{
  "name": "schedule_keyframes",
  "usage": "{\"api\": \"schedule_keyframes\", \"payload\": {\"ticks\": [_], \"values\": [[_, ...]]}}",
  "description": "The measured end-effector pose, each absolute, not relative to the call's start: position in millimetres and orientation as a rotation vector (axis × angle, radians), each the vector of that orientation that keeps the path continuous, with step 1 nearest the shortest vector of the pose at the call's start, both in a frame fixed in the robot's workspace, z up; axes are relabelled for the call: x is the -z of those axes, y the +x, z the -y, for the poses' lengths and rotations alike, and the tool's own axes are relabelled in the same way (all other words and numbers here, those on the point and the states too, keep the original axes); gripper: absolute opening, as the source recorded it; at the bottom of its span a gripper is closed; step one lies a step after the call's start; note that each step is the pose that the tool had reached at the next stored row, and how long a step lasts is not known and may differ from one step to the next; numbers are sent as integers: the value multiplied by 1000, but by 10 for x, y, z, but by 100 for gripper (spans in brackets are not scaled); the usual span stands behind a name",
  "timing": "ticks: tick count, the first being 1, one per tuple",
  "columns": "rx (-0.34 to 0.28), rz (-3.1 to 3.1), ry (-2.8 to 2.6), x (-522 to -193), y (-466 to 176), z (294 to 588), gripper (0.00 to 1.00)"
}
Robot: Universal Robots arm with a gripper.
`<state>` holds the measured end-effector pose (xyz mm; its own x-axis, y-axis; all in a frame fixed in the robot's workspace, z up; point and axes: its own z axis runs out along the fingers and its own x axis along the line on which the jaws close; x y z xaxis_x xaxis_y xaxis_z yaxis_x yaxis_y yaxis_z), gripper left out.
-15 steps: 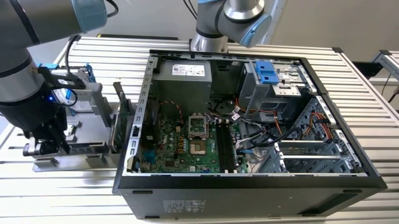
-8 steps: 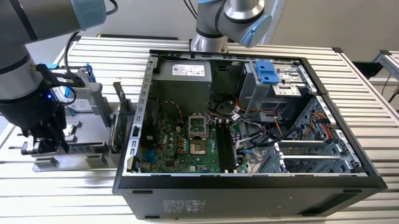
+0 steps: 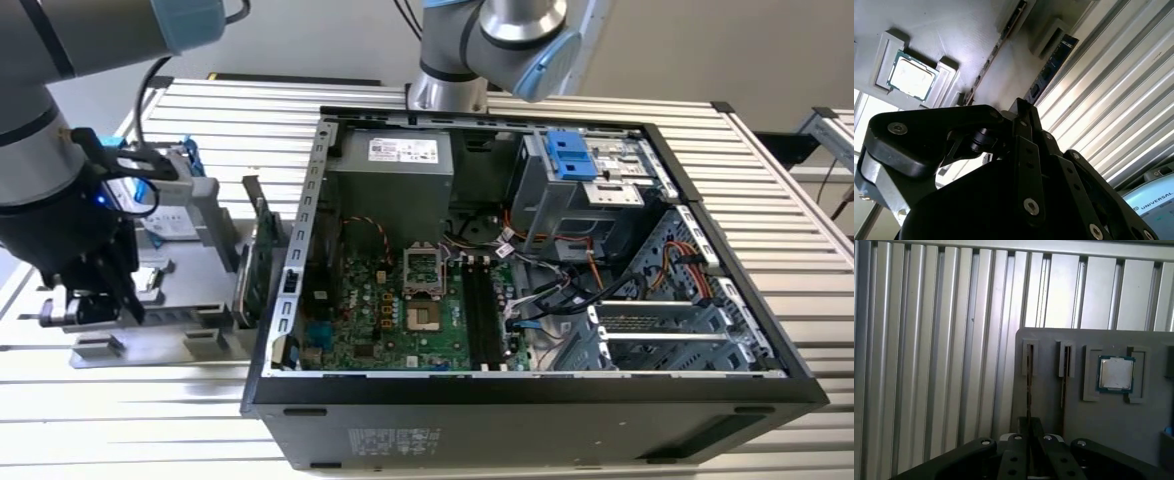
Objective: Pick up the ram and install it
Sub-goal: 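Pick up the ram and move it above insertion slot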
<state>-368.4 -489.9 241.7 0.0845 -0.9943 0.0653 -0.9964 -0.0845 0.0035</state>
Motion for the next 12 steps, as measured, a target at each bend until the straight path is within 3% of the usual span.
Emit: {"api": "schedule_keyframes", "payload": {"ticks": [12], "values": [[-71,2095,2277,-2542,-3685,4899,0]]}}
